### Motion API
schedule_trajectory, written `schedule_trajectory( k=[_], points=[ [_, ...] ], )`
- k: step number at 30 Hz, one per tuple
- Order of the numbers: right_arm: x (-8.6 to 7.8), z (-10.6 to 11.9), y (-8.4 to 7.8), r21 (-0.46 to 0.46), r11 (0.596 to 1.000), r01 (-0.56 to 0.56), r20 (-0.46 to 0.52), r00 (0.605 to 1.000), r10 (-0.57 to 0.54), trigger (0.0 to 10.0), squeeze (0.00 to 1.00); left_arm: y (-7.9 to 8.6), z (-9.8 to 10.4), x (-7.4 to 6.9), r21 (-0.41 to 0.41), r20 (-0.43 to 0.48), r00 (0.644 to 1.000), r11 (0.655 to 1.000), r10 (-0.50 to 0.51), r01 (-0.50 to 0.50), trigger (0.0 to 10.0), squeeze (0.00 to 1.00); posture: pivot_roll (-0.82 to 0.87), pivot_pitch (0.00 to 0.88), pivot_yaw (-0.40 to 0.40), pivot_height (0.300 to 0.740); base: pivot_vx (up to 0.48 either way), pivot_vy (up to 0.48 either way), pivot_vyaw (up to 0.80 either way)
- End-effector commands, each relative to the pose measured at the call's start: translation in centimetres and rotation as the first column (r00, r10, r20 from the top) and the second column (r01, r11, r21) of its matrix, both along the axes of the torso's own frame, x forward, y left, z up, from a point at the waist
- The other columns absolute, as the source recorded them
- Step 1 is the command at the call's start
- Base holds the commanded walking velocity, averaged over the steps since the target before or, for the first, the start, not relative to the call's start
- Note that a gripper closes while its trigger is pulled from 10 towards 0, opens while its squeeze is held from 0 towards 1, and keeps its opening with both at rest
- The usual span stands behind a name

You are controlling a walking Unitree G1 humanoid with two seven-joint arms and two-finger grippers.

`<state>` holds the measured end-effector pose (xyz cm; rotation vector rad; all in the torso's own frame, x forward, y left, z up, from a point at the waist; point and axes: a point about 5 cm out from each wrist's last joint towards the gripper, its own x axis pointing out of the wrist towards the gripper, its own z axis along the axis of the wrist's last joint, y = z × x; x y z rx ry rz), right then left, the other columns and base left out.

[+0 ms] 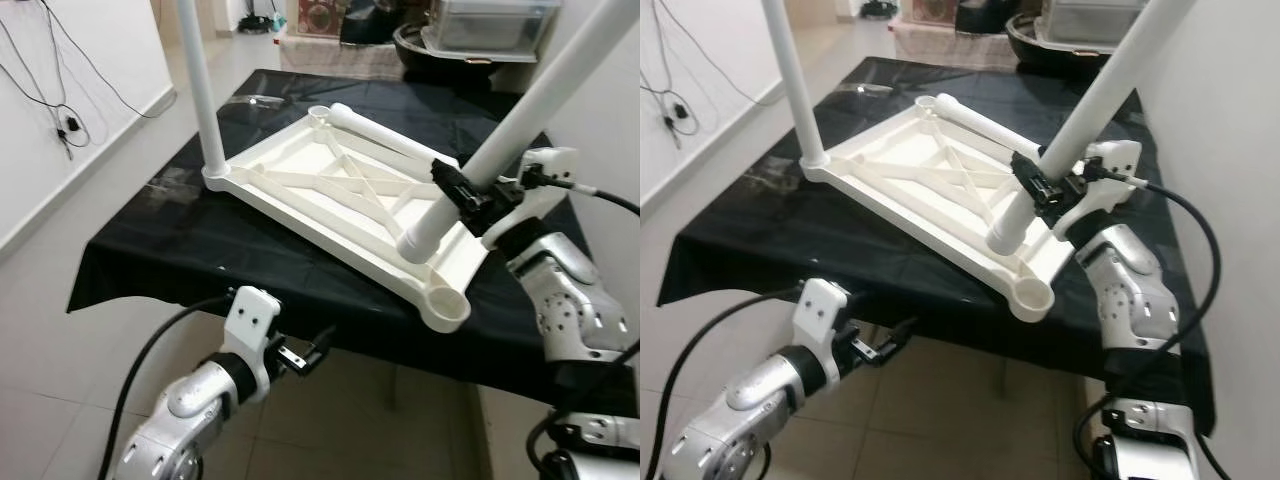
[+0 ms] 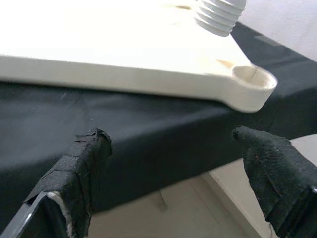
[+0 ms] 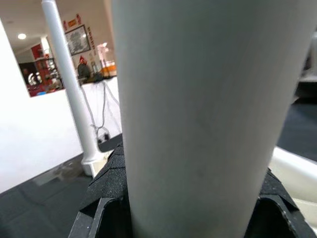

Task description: Building children table

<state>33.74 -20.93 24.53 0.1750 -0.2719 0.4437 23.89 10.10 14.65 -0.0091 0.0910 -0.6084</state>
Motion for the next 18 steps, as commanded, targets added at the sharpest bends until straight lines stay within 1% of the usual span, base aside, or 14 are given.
schedule_trajectory(
  k=[1, 3, 4, 6, 7, 10, 12, 14, 15, 16, 17, 18],
  points=[
    [-0.2, 0.3, -0.2, -0.01, 1.0, 0.007, 0.012, 1.0, -0.007, 10.0, 0.0, -0.1, -0.5, 0.1, 0.006, -0.017, 1.0, 1.0, 0.002, -0.002, 10.0, 0.0, 0.18, 0.067, -0.037, 0.74, 0.27, -0.394, 0.0],
    [-0.2, 0.4, -0.2, -0.011, 1.0, 0.007, 0.014, 1.0, -0.007, 10.0, 0.0, 0.1, -0.5, 0.4, -0.004, -0.021, 1.0, 1.0, 0.012, -0.012, 10.0, 0.0, 0.18, 0.063, -0.039, 0.74, 0.281, -0.386, 0.0],
    [-0.2, 0.5, -0.1, -0.012, 1.0, 0.004, 0.017, 1.0, -0.004, 10.0, 0.0, 0.2, -0.5, 0.6, -0.01, -0.03, 0.999, 0.999, 0.034, -0.034, 10.0, 0.0, 0.18, 0.059, -0.041, 0.74, 0.304, -0.368, 0.0],
    [-0.2, 0.5, -0.1, -0.013, 1.0, 0.003, 0.019, 1.0, -0.002, 10.0, 0.0, 0.4, -0.6, 0.8, -0.013, -0.035, 0.998, 0.999, 0.048, -0.049, 10.0, 0.0, 0.18, 0.059, -0.041, 0.74, 0.3, 0.0, 0.0],
    [-0.1, 0.6, -0.1, -0.015, 1.0, 0.002, 0.021, 1.0, -0.002, 10.0, 0.0, 0.6, -0.7, 1.0, -0.012, -0.041, 0.997, 0.997, 0.07, -0.071, 10.0, 0.0, 0.18, 0.059, -0.043, 0.74, 0.0, 0.0, 0.0],
    [-0.1, 0.7, -0.1, -0.013, 1.0, -0.003, 0.024, 1.0, 0.003, 10.0, 0.0, 0.8, -0.8, 1.1, -0.014, -0.046, 0.996, 0.997, 0.079, -0.08, 10.0, 0.0, 0.18, 0.059, -0.044, 0.74, 0.0, 0.0, 0.0],
    [-0.3, 1.0, 0.2, 0.001, 0.998, -0.056, 0.031, 0.998, 0.056, 10.0, 0.0, 0.8, -1.0, 1.0, -0.011, -0.051, 0.995, 0.997, 0.082, -0.082, 10.0, 0.0, 0.18, 0.06, -0.044, 0.74, 0.0, 0.0, 0.0],
    [-0.4, 1.1, 0.3, 0.009, 0.997, -0.074, 0.033, 0.997, 0.074, 10.0, 0.0, 0.8, -1.0, 0.9, -0.012, -0.05, 0.995, 0.997, 0.082, -0.083, 10.0, 0.0, 0.18, 0.06, -0.044, 0.74, 0.0, 0.0, 0.0],
    [-0.9, 1.0, 0.8, 0.017, 0.986, -0.164, 0.023, 0.986, 0.164, 10.0, 0.0, 0.7, -1.0, 0.8, -0.008, -0.047, 0.996, 0.997, 0.079, -0.079, 10.0, 0.0, 0.18, 0.06, -0.044, 0.74, 0.0, 0.0, 0.0],
    [-0.9, 1.0, 0.8, 0.017, 0.986, -0.164, 0.023, 0.986, 0.164, 10.0, 0.0, 0.7, -1.0, 0.8, -0.008, -0.047, 0.996, 0.997, 0.079, -0.079, 10.0, 0.0, 0.18, 0.06, -0.044, 0.74, 0.0, 0.0, 0.0],
    [-1.3, 0.8, 1.0, 0.021, 0.976, -0.217, 0.013, 0.976, 0.216, 10.0, 0.0, 0.6, -1.0, 0.8, -0.011, -0.05, 0.996, 0.997, 0.077, -0.078, 10.0, 0.0, 0.19, 0.062, -0.045, 0.74, 0.0, 0.0, 0.0],
    [-1.3, 0.8, 1.0, 0.021, 0.976, -0.217, 0.013, 0.976, 0.216, 10.0, 0.0, 0.6, -1.0, 0.8, -0.011, -0.05, 0.996, 0.997, 0.077, -0.078, 10.0, 0.0, 0.19, 0.062, -0.045, 0.74, 0.0, 0.0, 0.0]
  ],
)
